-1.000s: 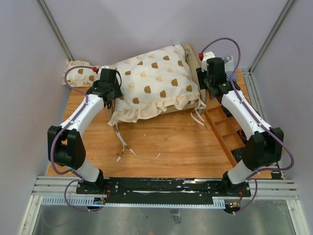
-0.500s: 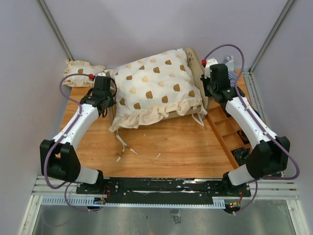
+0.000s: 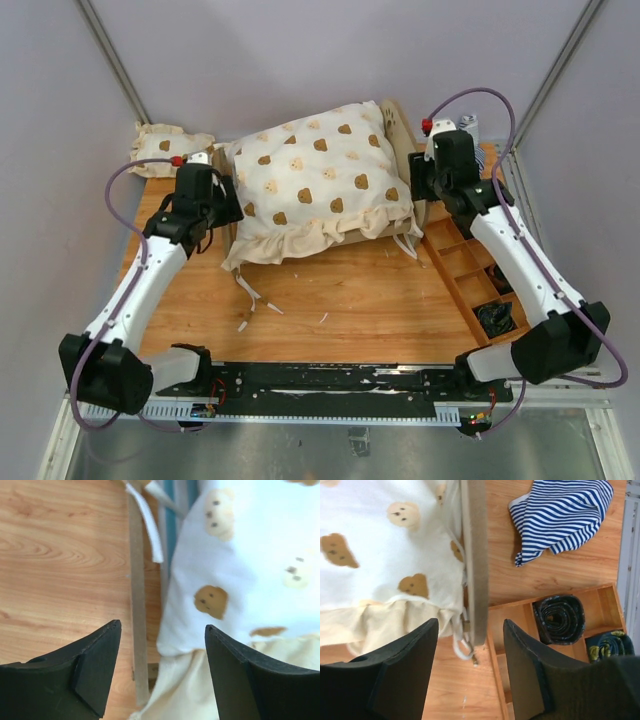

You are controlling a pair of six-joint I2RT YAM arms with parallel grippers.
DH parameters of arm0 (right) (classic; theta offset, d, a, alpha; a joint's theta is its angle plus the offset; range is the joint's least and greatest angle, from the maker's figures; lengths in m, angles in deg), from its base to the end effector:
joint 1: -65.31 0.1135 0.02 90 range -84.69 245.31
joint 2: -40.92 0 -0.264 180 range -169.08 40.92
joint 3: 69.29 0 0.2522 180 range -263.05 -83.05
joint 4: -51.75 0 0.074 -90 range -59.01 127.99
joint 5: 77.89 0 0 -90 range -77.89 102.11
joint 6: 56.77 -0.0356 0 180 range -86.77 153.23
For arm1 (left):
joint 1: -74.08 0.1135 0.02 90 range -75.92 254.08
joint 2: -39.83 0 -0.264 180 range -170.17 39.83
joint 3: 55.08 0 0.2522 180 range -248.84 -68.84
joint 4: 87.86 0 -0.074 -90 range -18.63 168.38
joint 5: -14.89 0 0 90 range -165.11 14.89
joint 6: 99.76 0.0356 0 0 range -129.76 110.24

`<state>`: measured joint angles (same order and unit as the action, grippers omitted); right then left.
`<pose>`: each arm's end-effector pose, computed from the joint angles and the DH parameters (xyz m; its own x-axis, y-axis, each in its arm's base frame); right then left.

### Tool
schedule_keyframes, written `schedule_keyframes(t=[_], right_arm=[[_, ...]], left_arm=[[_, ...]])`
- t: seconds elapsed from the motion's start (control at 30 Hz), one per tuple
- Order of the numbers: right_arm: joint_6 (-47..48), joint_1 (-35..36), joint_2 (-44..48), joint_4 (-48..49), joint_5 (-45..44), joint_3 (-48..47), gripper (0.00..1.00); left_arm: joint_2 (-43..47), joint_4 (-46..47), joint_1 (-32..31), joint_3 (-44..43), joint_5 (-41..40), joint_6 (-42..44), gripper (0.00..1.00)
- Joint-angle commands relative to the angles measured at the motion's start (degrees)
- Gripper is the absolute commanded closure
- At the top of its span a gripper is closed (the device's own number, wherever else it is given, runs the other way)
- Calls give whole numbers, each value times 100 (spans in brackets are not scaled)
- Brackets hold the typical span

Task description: Set up the pet bed

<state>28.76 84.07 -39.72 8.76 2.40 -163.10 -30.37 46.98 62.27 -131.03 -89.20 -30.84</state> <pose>0.3024 0.0964 0.3772 -0.4833 -0.0830 -0.8715 -0.1412 0.9899 -0.0160 0.2615 -0.0458 0.3183 -0.5850 -0.2341 -0.7765 -0.2101 0.9685 -0.1337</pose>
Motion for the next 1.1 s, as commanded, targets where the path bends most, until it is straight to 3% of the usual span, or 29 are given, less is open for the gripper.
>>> schedule_keyframes(t=[0.0, 0.2, 0.33, 0.47, 0.73, 0.87, 1.07], right_arm=[[-544, 501, 553, -341, 44, 89, 44], [-1273, 1659, 1165, 527, 246, 1152, 51], [-1767, 2864, 1422, 2519, 405, 2357, 53], [-1964, 3909, 948, 4210, -85, 2917, 55], [-1902, 4914, -749, 5185, -564, 2306, 65], [-1853, 5128, -1470, 5760, -562, 2072, 67], [-1982, 5255, -2469, 5779, -678, 1543, 68]], left_arm=[[639, 72, -5, 107, 1127, 537, 27], [1150, 21, -23, 672, 1370, 392, 29], [1561, 67, -23, 888, 698, 96, 28], [2066, 58, -20, 752, -225, -39, 24], [3090, -28, -22, 140, -641, -46, 18], [3347, -174, -20, -235, -564, 21, 19], [3716, -351, -23, -561, -661, 86, 19]])
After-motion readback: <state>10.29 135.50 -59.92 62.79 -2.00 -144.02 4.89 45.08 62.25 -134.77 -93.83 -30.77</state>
